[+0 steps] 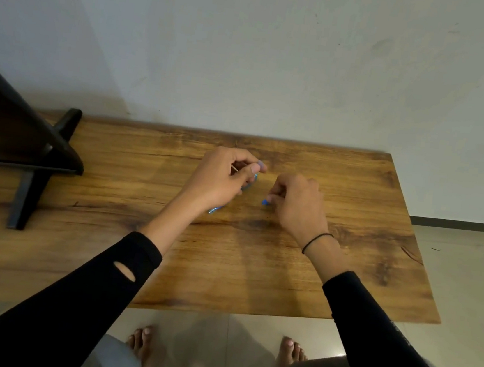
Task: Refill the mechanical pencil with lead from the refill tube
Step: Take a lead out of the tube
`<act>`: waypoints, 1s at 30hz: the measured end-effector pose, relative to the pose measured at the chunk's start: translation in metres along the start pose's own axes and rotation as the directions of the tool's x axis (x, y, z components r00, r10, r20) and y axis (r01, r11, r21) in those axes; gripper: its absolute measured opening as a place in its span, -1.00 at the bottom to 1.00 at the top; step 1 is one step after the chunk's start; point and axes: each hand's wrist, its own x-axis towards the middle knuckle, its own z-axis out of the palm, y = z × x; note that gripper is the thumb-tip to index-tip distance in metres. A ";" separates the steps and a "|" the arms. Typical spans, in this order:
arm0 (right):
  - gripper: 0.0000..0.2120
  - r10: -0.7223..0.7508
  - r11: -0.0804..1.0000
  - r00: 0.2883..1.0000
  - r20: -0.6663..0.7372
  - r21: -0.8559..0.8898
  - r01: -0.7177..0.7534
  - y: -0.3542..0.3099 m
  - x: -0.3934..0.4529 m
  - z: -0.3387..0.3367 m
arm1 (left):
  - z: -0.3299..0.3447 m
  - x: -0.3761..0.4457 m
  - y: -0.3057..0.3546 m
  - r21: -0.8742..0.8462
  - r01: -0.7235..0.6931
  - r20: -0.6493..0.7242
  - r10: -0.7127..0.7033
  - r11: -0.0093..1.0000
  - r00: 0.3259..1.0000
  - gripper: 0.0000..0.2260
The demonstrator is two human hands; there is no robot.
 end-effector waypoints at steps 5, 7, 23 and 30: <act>-0.65 0.263 0.428 0.965 0.002 0.896 -0.119 -0.011 0.001 -0.012 | 0.005 -0.003 0.005 -0.156 -0.057 -0.045 0.051 0.986 0.998 -0.89; -0.48 0.235 -0.147 0.951 0.199 0.975 -0.167 -0.020 -0.003 -0.019 | 0.013 -0.006 0.011 -0.126 -0.161 -0.104 0.149 0.979 0.983 -0.83; -0.12 -0.002 -0.559 0.985 0.174 0.817 -0.145 -0.035 -0.010 -0.028 | 0.015 -0.018 0.039 0.116 -0.443 -0.109 0.454 0.889 0.884 -0.80; -0.10 0.014 -0.558 0.981 0.196 0.815 -0.155 -0.035 -0.009 -0.027 | 0.013 -0.020 0.041 0.102 -0.427 -0.087 0.436 0.898 0.896 -0.76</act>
